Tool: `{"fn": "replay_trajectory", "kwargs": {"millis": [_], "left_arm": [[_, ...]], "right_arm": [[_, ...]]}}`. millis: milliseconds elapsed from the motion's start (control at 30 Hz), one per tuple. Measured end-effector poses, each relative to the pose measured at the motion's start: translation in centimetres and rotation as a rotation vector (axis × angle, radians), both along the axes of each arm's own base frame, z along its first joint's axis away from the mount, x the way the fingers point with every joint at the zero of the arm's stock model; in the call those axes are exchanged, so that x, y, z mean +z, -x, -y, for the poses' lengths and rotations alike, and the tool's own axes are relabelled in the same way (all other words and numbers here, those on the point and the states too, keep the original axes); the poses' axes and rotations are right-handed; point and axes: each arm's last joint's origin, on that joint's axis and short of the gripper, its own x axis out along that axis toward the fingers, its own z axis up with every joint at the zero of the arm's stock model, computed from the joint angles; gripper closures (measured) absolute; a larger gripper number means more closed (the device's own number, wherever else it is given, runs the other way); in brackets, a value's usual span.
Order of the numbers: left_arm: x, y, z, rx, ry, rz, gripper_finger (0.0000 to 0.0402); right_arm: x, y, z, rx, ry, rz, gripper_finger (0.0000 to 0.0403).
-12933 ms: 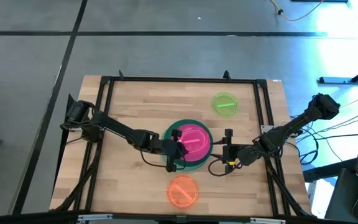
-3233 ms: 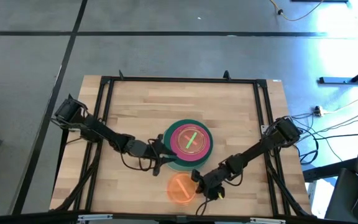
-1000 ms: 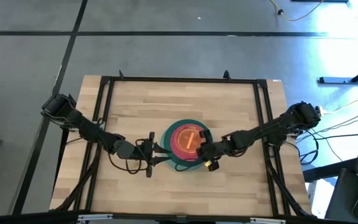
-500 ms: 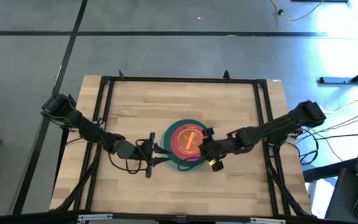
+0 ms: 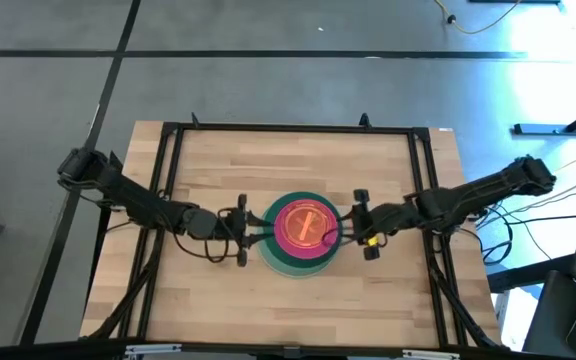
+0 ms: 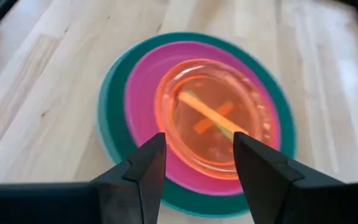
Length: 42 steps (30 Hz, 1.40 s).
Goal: Stack plastic plates
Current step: Return to Home Position
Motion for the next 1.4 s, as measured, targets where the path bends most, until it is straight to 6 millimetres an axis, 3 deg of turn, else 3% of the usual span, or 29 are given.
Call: {"fn": "replay_trajectory", "kwargs": {"millis": [267, 433, 533, 767, 967, 1133, 1400], "left_arm": [[1.1, 1.8, -2.1, -0.001, -0.093, -0.039, 0.0336], [0.4, 3.9, -3.5, -0.007, -0.078, -0.028, 0.0377], [0.1, 5.2, -4.3, 0.016, -0.050, -0.003, 0.0397], [-1.5, 8.6, -5.3, 0.042, -0.004, 0.051, 0.0400], [-2.4, 11.1, -5.9, 0.044, 0.016, 0.157, 0.0400], [-3.9, 12.6, -6.3, 0.071, 0.023, 0.186, 0.0400], [-4.8, 13.6, -6.6, 0.112, 0.018, 0.176, 0.0401]], "right_arm": [[-1.1, 2.6, 3.9, -0.068, -0.095, 0.146, 0.0226], [-1.6, 3.7, 6.0, -0.085, -0.159, 0.214, 0.0240], [-1.6, 4.1, 7.0, -0.093, -0.186, 0.249, 0.0276], [-2.4, 4.6, 8.5, -0.092, -0.216, 0.333, 0.0392], [-2.6, 4.8, 9.6, -0.070, -0.237, 0.405, 0.0382], [-3.3, 5.1, 9.9, -0.053, -0.243, 0.443, 0.0400], [-5.4, 6.6, 10.3, -0.066, -0.240, 0.473, 0.0400]]}}
